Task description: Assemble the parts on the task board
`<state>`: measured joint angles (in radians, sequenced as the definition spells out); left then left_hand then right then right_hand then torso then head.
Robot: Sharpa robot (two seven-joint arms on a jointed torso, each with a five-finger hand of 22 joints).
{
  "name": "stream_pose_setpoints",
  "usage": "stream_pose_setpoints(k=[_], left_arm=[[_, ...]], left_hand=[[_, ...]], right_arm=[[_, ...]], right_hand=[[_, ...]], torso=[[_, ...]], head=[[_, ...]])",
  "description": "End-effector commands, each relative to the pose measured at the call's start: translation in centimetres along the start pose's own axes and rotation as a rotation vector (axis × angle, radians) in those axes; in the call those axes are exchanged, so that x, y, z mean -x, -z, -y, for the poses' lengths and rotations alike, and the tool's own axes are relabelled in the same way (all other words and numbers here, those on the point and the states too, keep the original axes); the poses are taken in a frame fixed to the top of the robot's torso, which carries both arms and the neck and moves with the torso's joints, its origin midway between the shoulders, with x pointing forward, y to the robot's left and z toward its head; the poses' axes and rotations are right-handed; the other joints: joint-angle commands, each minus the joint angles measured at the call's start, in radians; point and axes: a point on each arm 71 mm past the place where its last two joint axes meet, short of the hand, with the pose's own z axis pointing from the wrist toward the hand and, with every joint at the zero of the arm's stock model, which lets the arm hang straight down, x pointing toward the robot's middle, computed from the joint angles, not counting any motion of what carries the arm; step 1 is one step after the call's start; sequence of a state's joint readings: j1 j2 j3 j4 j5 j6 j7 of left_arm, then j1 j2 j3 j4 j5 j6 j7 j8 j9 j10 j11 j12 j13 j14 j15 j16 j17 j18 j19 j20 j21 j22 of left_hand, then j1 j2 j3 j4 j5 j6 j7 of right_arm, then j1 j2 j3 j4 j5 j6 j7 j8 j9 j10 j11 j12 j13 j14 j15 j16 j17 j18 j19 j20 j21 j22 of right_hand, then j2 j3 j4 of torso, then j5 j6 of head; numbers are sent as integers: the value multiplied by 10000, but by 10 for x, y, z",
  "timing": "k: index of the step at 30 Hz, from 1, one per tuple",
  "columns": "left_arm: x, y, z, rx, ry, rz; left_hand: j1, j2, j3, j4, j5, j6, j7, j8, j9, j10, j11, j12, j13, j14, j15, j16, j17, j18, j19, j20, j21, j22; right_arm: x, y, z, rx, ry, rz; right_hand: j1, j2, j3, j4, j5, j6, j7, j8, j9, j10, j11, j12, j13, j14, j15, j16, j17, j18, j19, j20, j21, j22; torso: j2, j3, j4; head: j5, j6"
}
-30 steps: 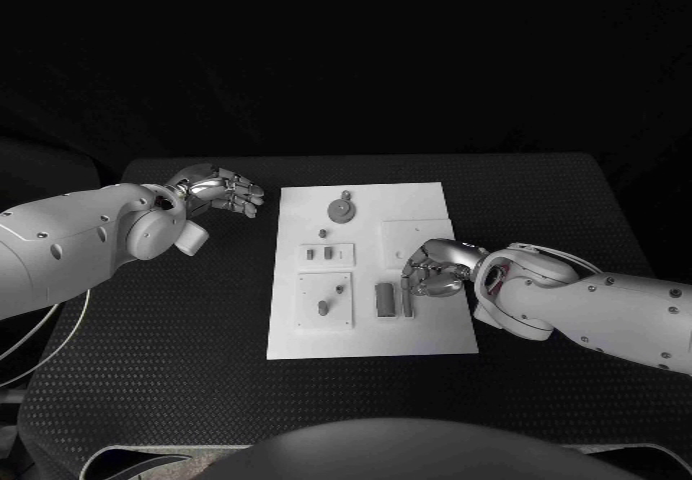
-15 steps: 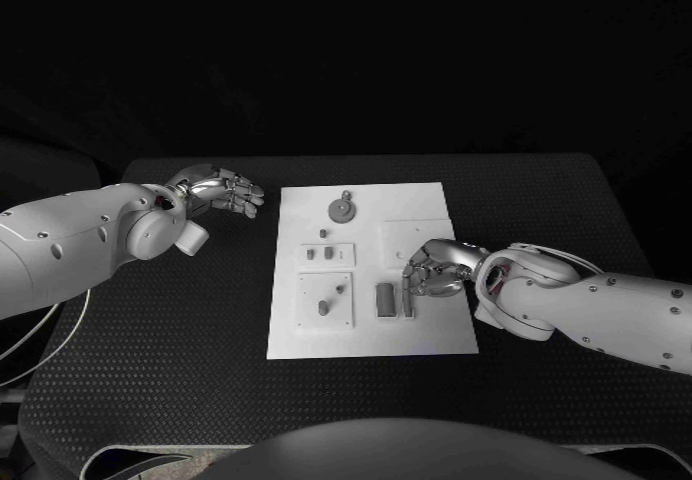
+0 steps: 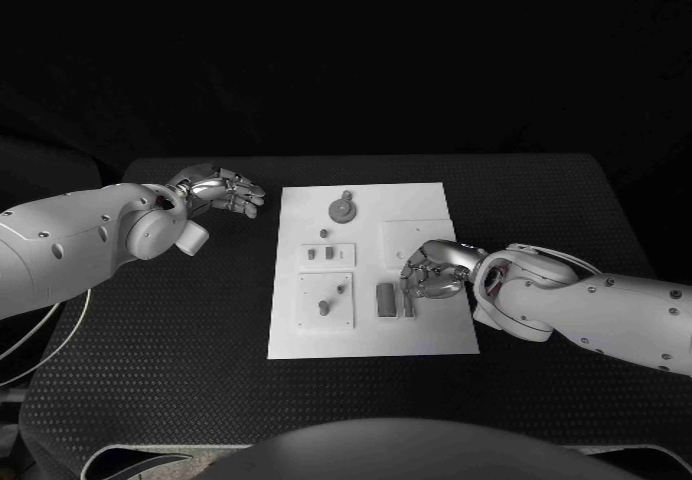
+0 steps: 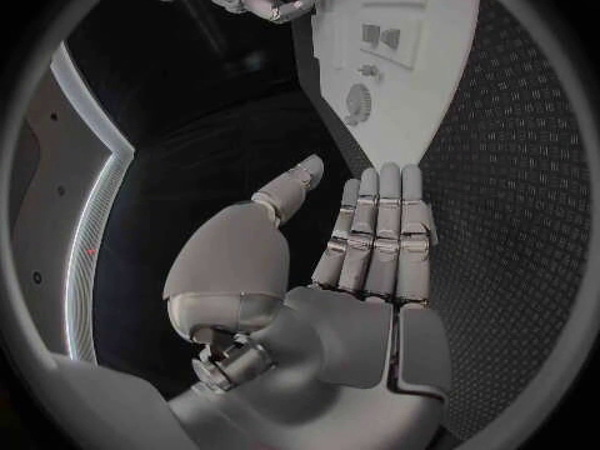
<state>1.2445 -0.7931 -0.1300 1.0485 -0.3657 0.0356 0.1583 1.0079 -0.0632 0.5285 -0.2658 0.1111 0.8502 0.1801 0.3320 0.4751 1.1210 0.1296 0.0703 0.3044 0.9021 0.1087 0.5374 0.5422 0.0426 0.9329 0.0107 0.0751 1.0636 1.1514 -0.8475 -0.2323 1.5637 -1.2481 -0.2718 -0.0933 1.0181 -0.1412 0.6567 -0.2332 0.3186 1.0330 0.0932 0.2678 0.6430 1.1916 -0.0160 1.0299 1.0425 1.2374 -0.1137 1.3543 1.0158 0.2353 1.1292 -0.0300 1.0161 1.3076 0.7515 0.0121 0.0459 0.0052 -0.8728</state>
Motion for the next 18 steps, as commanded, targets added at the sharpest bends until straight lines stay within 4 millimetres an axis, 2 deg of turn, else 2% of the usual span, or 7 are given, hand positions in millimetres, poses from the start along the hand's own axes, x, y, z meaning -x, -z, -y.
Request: stream_pose_setpoints(k=[1,5,13,18], left_arm=[[-2,0,1,-72,-4,-147],[-2,0,1,-72,-4,-149],[-2,0,1,-70,-4,-150],[-2,-1,1,-70,-4,-163]], left_hand=[[37,76,59,-13,69,-83,-13,65,-16,-14,59,56,-11,49,22,-67,18,65,-67,3,25,14],[35,74,58,-13,68,-83,-13,66,-16,-13,60,56,-12,50,22,-69,20,65,-67,4,25,14],[34,74,58,-13,67,-83,-12,68,-17,-13,60,57,-13,51,23,-70,23,64,-66,5,25,15],[33,76,58,-11,67,-83,-12,69,-17,-12,60,57,-13,52,23,-72,26,64,-66,5,26,15]], right_arm=[[-4,0,-1,121,6,-238],[-4,0,-1,98,89,-240],[-4,0,1,52,113,-282],[-3,1,3,46,119,-301]], right_hand=[[-32,-109,3,44,31,-63,13,-40,-12,-58,-3,-37,16,-44,-30,-67,12,265,-2,-45,-57,102],[-3,-105,14,37,32,-70,14,-44,-14,-73,0,-34,23,-50,-27,-70,13,265,-3,-53,-58,103],[191,69,38,-133,29,-42,13,-23,-1,-106,-1,-4,57,-64,-20,-64,22,265,-24,-80,-52,123],[195,73,26,-156,26,-45,16,-24,0,-110,2,-2,60,-67,-19,-65,23,265,-29,-78,-52,125]], torso=[[1,3,-3],[1,3,-2],[2,3,-3],[3,6,-3]], head=[[-2,2],[-5,2],[-16,2],[-18,2]])
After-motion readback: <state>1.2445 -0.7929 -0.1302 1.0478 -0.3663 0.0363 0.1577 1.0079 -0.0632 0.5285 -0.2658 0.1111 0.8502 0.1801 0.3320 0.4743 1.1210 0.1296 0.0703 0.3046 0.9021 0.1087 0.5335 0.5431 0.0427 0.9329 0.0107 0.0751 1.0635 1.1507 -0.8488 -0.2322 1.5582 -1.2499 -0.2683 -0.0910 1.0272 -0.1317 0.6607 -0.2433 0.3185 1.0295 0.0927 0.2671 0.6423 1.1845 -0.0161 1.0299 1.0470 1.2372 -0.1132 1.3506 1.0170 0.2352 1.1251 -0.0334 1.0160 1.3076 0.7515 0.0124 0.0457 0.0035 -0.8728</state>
